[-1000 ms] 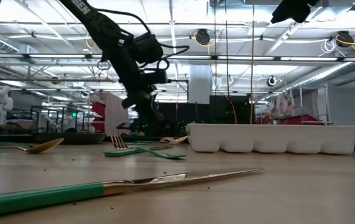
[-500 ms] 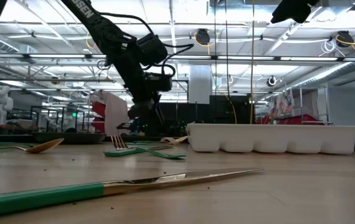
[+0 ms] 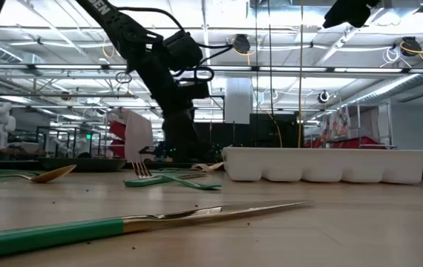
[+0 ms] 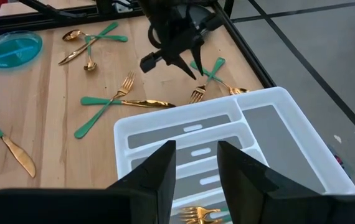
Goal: Sort silverware
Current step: Put the top green fork into the silverware tray
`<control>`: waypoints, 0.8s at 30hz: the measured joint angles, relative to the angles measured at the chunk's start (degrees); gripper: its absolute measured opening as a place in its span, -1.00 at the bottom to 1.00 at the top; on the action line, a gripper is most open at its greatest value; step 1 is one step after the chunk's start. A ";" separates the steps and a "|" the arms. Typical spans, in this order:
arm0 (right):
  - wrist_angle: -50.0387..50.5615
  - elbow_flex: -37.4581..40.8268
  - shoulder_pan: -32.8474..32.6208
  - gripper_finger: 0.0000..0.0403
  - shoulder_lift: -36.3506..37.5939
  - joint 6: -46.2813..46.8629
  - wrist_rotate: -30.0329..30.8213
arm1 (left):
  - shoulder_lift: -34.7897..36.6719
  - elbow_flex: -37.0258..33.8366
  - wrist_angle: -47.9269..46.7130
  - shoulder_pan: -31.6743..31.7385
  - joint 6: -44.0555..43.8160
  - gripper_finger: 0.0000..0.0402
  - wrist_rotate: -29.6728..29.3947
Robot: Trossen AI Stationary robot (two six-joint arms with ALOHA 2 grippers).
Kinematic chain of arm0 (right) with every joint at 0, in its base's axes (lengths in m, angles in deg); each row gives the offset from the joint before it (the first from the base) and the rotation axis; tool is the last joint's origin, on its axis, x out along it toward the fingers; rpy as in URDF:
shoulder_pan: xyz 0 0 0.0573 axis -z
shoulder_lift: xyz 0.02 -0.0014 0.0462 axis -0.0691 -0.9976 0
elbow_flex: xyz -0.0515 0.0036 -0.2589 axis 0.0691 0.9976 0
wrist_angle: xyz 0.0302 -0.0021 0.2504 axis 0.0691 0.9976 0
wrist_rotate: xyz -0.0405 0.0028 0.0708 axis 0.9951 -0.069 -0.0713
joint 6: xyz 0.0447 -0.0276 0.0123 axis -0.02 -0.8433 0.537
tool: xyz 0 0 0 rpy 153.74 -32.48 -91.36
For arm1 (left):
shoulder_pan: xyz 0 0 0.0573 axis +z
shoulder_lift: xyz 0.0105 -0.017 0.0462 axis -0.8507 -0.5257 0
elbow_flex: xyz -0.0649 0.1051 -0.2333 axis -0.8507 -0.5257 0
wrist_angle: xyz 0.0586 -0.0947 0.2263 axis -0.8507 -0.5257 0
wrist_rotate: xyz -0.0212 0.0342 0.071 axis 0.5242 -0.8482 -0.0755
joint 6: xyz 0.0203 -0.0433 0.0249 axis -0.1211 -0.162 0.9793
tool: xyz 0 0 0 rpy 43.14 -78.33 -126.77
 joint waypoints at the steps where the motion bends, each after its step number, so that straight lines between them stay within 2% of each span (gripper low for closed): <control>1: 0.16 0.00 0.00 -0.45 0.00 0.00 0.00 | 0.00 0.74 -1.79 0.10 0.04 -0.58 0.52; 6: 0.28 0.02 0.00 -0.39 0.00 -0.39 0.44 | 0.00 5.67 -10.22 1.30 -0.07 -0.53 7.01; 12: 0.28 0.02 0.00 -0.20 0.00 -0.48 0.52 | 0.07 8.95 -15.27 1.89 0.02 -0.27 11.99; 18: 0.07 0.02 0.00 -0.13 0.00 -1.75 0.52 | -0.31 8.55 -17.46 2.06 2.83 -0.01 11.01; 21: -1.31 0.02 0.00 -0.13 0.00 -3.13 0.55 | -0.35 8.52 -15.57 1.86 1.44 0.01 10.51; 24: -4.70 0.04 0.05 -0.13 -0.01 -5.34 3.36 | -0.35 8.53 -14.42 1.81 -0.13 0.01 6.91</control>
